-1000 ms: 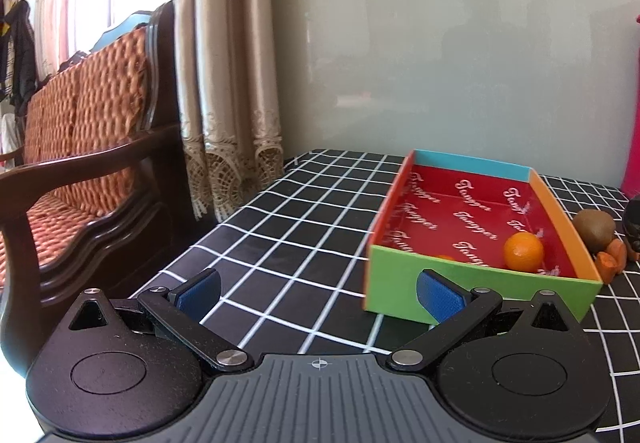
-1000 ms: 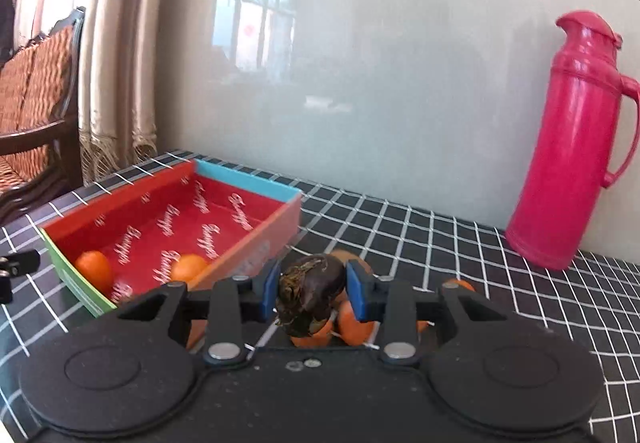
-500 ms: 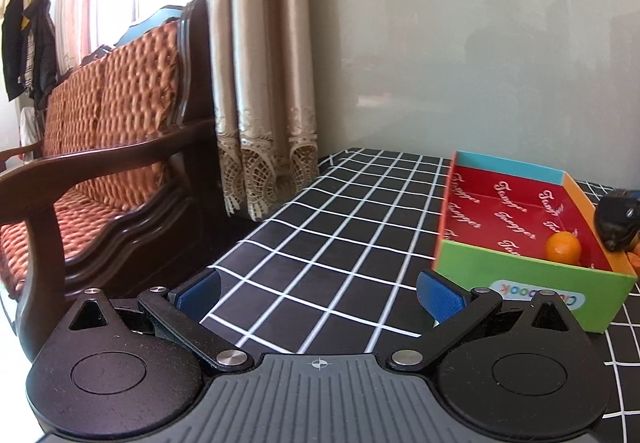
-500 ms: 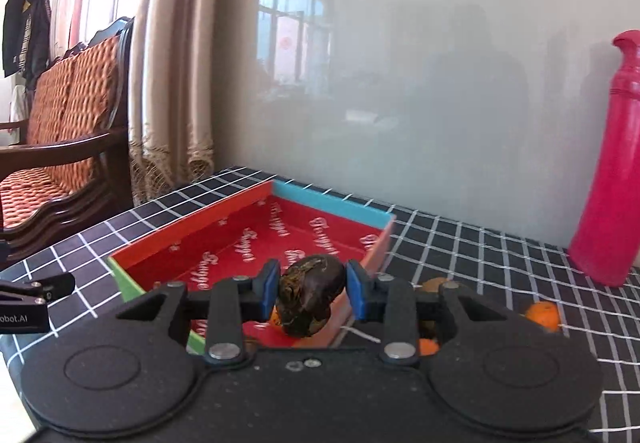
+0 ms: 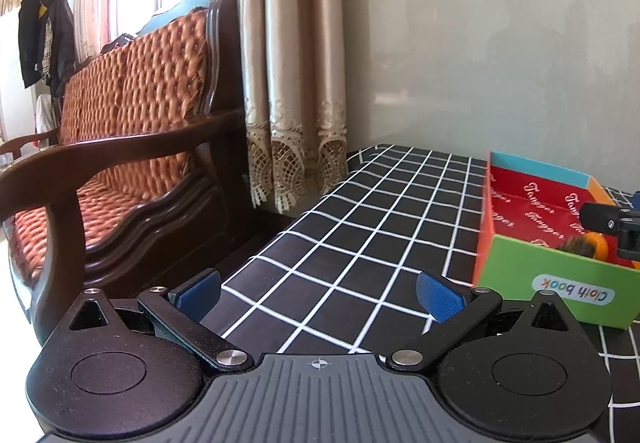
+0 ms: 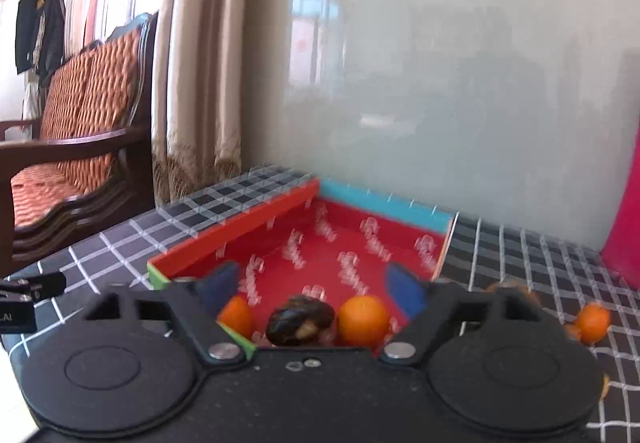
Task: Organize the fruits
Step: 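Withdraw the right tool from the box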
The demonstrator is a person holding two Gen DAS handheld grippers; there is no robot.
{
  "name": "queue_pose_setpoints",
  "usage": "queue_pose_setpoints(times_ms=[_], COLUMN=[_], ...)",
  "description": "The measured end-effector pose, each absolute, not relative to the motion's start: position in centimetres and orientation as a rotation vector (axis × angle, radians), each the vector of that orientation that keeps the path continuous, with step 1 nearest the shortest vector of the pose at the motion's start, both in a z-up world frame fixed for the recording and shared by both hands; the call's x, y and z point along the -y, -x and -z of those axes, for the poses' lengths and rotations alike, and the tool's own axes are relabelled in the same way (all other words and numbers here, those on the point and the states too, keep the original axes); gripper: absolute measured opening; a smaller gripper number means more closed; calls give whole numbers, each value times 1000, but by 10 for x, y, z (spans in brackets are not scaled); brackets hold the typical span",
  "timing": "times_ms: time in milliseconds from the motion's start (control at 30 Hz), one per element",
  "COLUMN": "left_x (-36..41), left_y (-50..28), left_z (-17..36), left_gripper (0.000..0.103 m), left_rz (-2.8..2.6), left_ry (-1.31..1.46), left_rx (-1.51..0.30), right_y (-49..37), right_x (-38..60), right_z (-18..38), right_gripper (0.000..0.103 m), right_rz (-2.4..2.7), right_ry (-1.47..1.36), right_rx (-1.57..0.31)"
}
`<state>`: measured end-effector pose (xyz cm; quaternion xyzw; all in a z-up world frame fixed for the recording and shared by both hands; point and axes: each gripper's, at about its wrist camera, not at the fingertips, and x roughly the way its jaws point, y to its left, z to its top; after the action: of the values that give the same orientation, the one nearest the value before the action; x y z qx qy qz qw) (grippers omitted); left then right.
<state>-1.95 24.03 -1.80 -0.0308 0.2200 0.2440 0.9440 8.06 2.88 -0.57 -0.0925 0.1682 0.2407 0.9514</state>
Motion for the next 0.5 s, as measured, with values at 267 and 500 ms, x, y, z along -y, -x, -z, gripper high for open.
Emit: queue_pose_setpoints(times_ms=[267,500], left_x=[-213,-180], left_y=[10,-4], left_z=[13,10], left_gripper=[103,103], left_rz=[-411,-328], left_ry=[70,58], left_rx=[-432,-434], right_y=[-79,-80], right_x=[0,49], right_z=[-2,-10], right_gripper=[82,82], right_rz=[-434,-343], right_ry=[190,184], right_rx=[-310,-296])
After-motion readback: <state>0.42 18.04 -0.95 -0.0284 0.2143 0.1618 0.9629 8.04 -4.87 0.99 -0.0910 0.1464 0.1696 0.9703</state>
